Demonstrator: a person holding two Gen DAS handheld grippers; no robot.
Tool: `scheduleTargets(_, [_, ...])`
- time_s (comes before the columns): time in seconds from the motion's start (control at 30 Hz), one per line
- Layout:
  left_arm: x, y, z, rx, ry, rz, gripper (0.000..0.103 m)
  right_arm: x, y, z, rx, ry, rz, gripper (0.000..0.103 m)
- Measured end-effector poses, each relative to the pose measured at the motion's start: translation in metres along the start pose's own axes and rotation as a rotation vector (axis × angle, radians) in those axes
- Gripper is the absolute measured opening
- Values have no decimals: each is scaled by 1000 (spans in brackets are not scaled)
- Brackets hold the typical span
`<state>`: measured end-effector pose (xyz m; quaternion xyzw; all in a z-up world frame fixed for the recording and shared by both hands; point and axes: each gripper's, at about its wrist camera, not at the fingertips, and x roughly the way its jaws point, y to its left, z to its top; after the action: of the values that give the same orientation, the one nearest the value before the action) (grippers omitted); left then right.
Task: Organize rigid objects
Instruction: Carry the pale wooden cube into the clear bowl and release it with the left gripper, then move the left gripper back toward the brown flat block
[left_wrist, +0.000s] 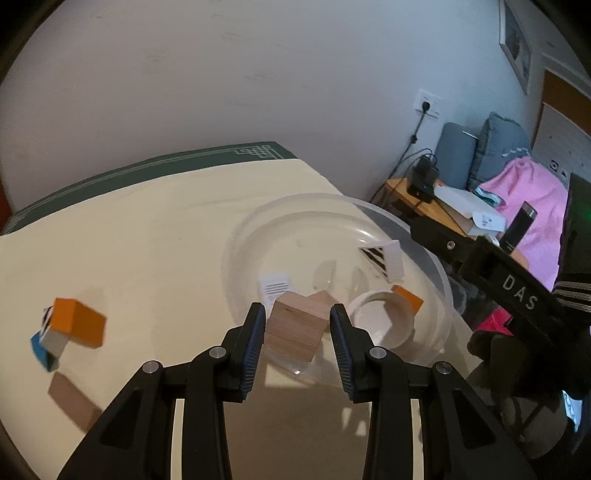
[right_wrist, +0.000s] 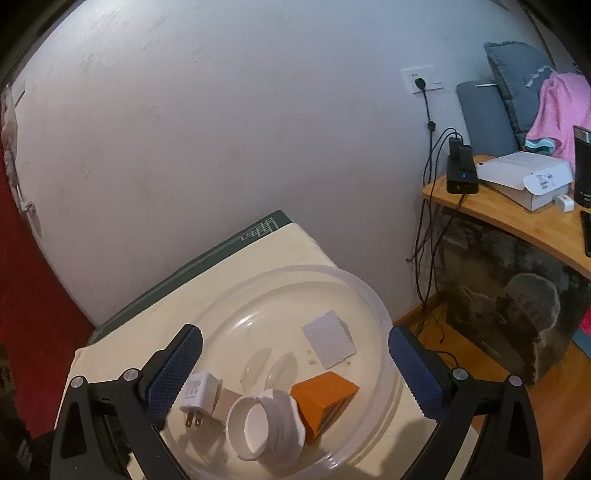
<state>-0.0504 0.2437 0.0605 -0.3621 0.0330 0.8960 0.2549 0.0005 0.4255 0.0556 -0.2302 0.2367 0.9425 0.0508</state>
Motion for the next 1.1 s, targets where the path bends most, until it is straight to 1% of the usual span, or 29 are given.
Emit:
scheduleTargets(0.17, [10,-6,0,2,5,-19,38,0,-1,0,11,3,-4,103])
scheduleTargets(0.23, [15,-5,-1,-9,26,-22,43,0,-1,-1,8,4,-7,103])
scheduleTargets(0.27, [17,-4,-2,-14,31,-21,48,1,0,-1,7,4,-7,103])
scheduleTargets(0.37, [15,-2,-4,-12,21,-28,50,1,0,-2,7,3,-10,103])
scheduleTargets(0.43, [14,-3,-4,-9,17,-28,53,1,0,-2,6,3,-13,103])
scheduleTargets(0.5, [12,-2,-5,-11,9,-21,59,1,0,-3,4,3,-15,103])
scheduleTargets(1.1, [-14,13,-11,-27,-34,42,61,-1,11,-8,-64,-27,-26,103])
